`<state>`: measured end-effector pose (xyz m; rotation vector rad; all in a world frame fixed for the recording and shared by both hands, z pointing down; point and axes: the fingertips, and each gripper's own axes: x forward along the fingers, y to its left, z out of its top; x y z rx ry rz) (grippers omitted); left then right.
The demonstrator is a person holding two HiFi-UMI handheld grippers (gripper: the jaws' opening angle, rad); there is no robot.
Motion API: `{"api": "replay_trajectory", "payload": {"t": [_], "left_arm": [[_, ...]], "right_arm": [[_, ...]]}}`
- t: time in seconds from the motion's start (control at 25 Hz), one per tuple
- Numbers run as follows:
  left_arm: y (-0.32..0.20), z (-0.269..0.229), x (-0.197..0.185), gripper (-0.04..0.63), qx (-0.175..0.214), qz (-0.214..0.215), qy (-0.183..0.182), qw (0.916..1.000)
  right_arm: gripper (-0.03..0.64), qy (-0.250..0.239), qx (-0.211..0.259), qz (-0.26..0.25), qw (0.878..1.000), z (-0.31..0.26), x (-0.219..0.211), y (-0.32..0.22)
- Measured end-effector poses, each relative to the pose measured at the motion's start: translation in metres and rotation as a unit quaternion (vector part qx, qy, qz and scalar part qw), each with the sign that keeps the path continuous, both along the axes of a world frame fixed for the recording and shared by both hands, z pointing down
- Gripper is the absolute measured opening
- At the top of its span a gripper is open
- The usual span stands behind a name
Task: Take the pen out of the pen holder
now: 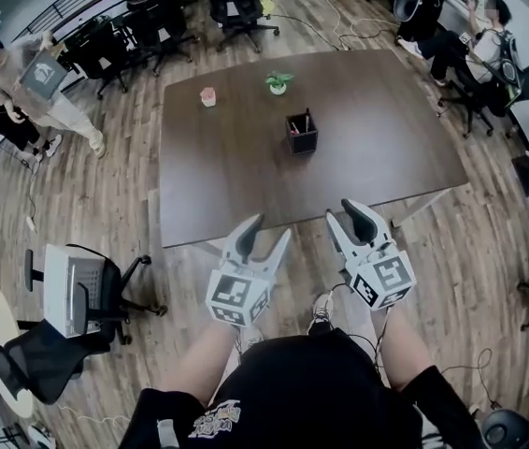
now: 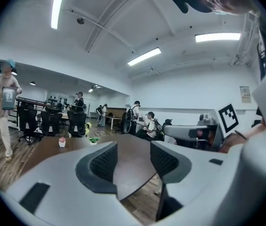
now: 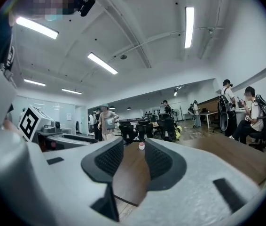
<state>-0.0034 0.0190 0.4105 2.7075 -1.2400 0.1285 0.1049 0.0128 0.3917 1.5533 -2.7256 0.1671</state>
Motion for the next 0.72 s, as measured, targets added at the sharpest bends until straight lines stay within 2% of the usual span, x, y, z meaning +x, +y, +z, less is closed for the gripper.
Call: {"api": "replay_trajectory", "payload": {"t": [0.36, 0.72], "left_arm": [[-0.024, -0.004, 0.038, 0.198, 0.009, -0.049, 0.002, 0.9988], [-0.036, -0.003, 0.054, 0.198, 0.006, -0.079, 0.001, 0.9969]], "right_arm": [[0.159, 0.002, 0.007, -0.053, 0.999, -0.002, 0.035, -0.031], [0.164, 0.0, 0.003, -0.085, 0.996, 0.002, 0.048, -0.049]]}}
